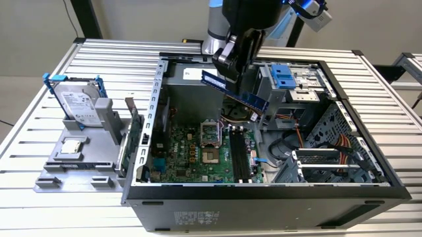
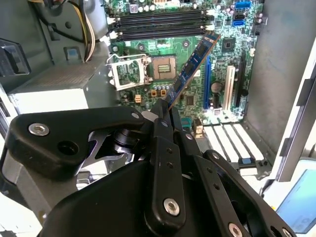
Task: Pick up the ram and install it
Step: 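Insert the ram into the slot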
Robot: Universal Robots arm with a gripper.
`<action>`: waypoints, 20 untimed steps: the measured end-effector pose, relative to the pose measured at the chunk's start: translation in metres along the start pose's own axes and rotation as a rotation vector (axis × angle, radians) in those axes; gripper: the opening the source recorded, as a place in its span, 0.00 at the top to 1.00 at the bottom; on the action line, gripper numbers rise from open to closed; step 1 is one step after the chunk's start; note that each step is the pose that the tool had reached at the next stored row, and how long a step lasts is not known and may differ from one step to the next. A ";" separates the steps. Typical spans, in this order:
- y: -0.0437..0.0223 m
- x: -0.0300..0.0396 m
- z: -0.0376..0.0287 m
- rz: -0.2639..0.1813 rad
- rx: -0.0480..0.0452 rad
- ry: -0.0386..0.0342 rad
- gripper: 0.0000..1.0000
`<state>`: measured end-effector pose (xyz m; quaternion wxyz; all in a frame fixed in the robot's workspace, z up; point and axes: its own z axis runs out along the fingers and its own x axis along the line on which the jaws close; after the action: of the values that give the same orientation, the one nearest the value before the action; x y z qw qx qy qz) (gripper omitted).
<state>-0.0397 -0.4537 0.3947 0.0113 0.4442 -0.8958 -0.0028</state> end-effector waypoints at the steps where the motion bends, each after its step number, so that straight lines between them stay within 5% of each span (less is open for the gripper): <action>1: 0.0000 0.0000 0.0000 0.006 -0.0001 -0.0001 1.00; 20: 0.0000 0.0000 0.0000 0.130 -0.0023 -0.0020 1.00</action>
<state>-0.0397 -0.4537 0.3947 0.0111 0.3849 -0.9229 -0.0035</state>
